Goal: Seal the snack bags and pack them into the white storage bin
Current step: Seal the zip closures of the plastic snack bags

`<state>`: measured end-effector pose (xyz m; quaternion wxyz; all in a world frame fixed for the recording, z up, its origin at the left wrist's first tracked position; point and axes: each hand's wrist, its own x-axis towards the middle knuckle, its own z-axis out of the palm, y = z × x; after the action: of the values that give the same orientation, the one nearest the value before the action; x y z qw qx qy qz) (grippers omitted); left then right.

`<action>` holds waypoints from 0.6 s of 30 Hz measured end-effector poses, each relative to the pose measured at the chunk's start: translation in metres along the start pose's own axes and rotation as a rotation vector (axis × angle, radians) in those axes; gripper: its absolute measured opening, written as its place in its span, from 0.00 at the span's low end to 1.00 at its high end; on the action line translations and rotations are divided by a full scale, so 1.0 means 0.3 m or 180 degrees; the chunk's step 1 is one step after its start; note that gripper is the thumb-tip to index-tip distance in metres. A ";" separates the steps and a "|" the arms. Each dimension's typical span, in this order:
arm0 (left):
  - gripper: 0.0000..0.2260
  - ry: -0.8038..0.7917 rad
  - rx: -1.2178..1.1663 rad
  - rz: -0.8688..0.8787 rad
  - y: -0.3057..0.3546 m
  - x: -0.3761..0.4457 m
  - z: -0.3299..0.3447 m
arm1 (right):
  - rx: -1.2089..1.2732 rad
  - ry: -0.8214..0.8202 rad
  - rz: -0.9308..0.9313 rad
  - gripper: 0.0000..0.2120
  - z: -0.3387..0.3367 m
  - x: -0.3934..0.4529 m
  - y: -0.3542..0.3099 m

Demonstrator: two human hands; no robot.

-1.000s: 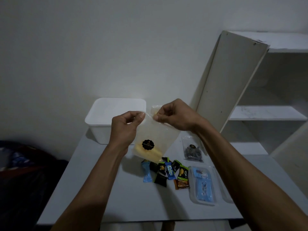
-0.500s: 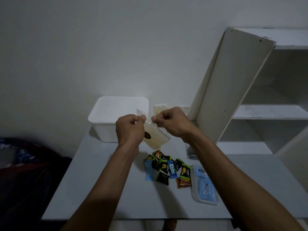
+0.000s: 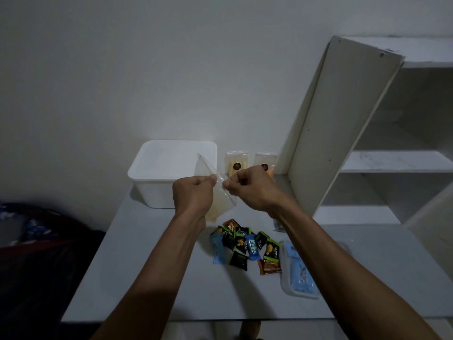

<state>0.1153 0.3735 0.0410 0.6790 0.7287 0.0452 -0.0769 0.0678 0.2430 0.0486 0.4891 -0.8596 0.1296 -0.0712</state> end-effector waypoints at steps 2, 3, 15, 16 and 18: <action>0.08 -0.0011 0.0067 0.0072 -0.004 0.003 -0.003 | -0.0006 -0.0018 -0.0019 0.10 0.004 -0.009 0.003; 0.08 -0.0020 0.0131 0.0110 -0.007 0.003 -0.002 | -0.0011 0.0002 -0.0035 0.11 0.008 -0.012 0.003; 0.12 0.0357 0.0145 0.0333 -0.056 0.018 -0.037 | -0.0592 -0.0134 -0.0373 0.09 -0.066 -0.036 0.018; 0.12 0.0309 0.0268 0.0479 -0.056 0.035 -0.052 | -0.0636 -0.0226 -0.0406 0.09 -0.092 -0.040 0.016; 0.10 -0.0094 0.0386 0.0686 -0.054 0.059 -0.075 | -0.0688 -0.0405 -0.0432 0.09 -0.144 -0.046 0.011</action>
<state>0.1311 0.3964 0.0234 0.6386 0.7679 -0.0482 -0.0168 0.0433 0.2099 0.0678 0.3950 -0.9168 0.0468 -0.0352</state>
